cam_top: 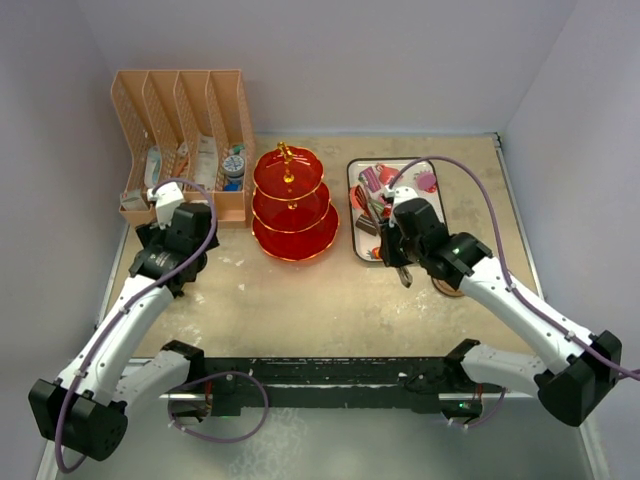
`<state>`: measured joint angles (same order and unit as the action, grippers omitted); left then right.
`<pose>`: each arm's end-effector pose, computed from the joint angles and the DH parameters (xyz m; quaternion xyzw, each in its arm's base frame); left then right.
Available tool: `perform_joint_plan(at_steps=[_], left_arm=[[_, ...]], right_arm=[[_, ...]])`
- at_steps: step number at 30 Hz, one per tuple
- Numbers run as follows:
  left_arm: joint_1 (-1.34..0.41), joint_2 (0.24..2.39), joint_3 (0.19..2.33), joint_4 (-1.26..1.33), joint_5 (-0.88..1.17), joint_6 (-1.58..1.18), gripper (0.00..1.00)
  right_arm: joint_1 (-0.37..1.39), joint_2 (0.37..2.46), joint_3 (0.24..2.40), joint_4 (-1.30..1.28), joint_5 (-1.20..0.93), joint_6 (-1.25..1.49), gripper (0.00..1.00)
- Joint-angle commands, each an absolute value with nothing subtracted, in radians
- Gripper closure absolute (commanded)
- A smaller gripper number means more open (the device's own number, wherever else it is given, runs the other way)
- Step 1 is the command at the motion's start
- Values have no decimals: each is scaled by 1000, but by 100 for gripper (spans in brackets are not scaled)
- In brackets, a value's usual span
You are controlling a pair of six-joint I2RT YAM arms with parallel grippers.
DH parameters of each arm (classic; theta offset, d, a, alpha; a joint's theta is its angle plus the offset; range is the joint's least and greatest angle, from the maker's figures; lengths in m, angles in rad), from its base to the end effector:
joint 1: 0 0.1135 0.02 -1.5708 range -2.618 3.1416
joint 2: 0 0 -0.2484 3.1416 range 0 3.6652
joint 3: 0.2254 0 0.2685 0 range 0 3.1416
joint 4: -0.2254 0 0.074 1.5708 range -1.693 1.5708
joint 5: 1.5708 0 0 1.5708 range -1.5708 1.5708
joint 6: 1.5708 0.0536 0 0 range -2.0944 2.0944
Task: Serve the afternoon tea
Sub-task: Place the desert on the desert table.
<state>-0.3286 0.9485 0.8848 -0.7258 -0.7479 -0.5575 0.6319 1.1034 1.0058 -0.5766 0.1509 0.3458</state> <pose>0.2200 -0.0365 0.2781 -0.2365 0.8392 0.1532 0.4651 0.2255 0.1551 0.2902 -0.0958 0.8941 0.1430 0.4135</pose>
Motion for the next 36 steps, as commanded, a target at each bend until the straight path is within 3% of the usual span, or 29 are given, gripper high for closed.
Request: perform_joint_plan(at_steps=[1,14,21,27,36], left_arm=[[-331,932,899,-722,-782,-573,7],[-331,914,901,-733,-806,-584,7],[-330,913,901,-732,-807,-582,7],[-331,910,902,-735,-811,-585,7],[-331,899,903,-738,-824,-590,7]], right_arm=[[723,1086,998,-528,219,382,78],[924,1119,957,-597,406,495,79],[1023,1122,917,-596,382,494,79],[1128,1215,940,-529,410,473,77],[1219,1428,1082,-538,640,382,79]])
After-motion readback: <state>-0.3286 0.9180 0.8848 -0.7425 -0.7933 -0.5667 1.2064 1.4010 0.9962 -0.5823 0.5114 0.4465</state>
